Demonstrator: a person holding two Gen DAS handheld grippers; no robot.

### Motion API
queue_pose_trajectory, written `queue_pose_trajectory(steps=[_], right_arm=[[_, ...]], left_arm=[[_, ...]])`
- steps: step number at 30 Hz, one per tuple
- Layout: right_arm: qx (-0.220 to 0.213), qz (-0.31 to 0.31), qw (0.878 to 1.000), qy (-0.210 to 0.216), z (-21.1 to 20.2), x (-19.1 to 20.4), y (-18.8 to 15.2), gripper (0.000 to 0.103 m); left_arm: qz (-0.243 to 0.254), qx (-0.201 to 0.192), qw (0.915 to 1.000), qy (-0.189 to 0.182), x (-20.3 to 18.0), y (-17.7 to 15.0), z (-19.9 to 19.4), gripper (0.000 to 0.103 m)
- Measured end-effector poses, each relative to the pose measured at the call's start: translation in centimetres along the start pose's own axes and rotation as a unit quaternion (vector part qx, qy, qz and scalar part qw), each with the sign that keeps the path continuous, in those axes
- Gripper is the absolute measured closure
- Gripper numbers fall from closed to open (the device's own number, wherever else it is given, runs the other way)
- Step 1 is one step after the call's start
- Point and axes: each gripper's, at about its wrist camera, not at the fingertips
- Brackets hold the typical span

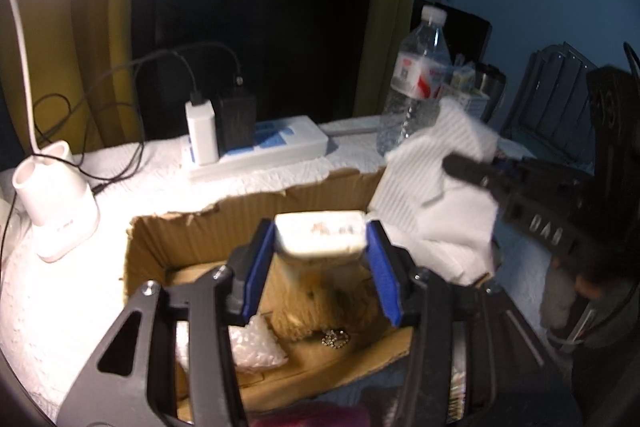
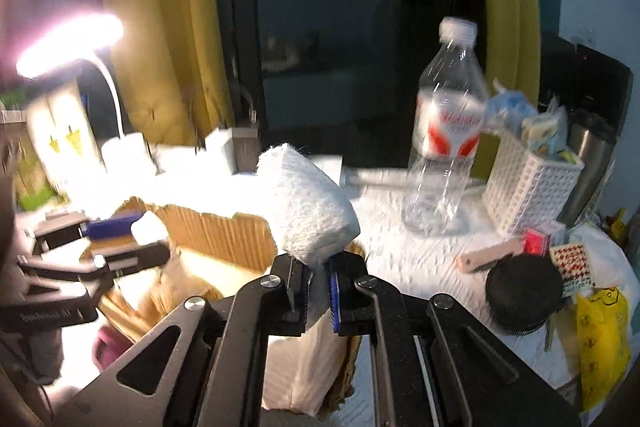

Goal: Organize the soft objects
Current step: 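Carry the tissue pack with the left tool while the right tool carries the cloth into the box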

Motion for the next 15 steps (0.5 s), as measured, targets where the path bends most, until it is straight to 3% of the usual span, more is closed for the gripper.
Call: queue_pose_trajectory(steps=[6, 10, 13, 15], right_arm=[[0.068, -0.052, 0.996, -0.024, 2.8, 1.8, -2.8, 0.094], [0.077, -0.065, 0.994, -0.033, 2.9, 2.2, -3.5, 0.094], [0.082, -0.066, 0.994, -0.03, 2.6, 2.1, -3.5, 0.09], [0.082, -0.061, 0.994, -0.023, 2.2, 2.0, -3.6, 0.077]], left_arm=[[-0.002, 0.016, 0.9999, 0.001, 0.1, -0.4, 1.0, 0.054], [-0.006, 0.02, 0.9998, 0.005, 0.4, -0.3, 1.1, 0.051], [-0.004, 0.027, 0.9995, 0.016, 0.4, -0.4, 1.0, 0.051], [-0.002, 0.03, 0.9993, 0.021, 0.4, -0.6, 0.8, 0.05]])
Point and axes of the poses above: each gripper's, at about its wrist camera, not at the fingertips, and z roughly the way its jaws point, x to its left, y to its top, and after that the axes turned 1 degree about -y, right-handed
